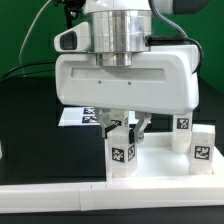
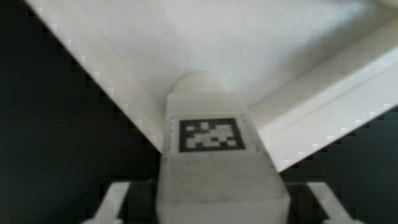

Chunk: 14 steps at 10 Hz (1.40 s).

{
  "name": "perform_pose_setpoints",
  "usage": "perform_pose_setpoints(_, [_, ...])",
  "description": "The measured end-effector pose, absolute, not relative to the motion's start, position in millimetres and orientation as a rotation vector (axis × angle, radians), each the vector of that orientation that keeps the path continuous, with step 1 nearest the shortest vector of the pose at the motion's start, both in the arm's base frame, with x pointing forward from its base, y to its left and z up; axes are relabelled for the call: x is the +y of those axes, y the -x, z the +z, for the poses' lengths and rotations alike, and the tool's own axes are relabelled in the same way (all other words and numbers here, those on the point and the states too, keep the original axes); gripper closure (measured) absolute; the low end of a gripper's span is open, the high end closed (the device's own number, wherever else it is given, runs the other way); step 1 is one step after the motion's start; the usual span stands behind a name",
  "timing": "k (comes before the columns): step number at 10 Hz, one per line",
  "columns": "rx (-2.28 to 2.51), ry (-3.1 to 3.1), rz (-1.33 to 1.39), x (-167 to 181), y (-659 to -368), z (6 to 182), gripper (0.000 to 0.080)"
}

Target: Assemble square table

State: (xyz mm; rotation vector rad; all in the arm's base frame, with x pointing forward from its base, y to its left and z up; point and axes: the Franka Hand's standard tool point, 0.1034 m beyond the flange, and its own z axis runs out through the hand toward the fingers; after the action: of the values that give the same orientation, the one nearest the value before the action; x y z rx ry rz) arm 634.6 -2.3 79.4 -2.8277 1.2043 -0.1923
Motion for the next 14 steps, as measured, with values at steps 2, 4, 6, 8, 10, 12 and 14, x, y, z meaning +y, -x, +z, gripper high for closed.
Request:
perform_pose_setpoints(2, [1.729,2.479,-0.078,-0.3,-631.3,78.5,0.0515])
perform_pose_setpoints(4, [1.885,2.332,-0.050,0.4,-631.8,78.4,0.0515])
perform_pose_setpoints(6, [2.007,2.223,-0.040,0.7,-632.1,78.6,0.0515])
perform_pose_setpoints(8, [2.337,1.840,0.024,0.3,-633.6,80.3,0.0515])
perform_pose_setpoints(10, [2.416,1.724,0.028,0.3,-633.9,79.3,0.0515])
perform_pose_setpoints(12, [2.395,1.753,0.026,0.7,-633.7,79.0,0.0502])
perform_pose_setpoints(14, [2.154,2.044,0.002,-0.8,-632.9,78.7,0.0287])
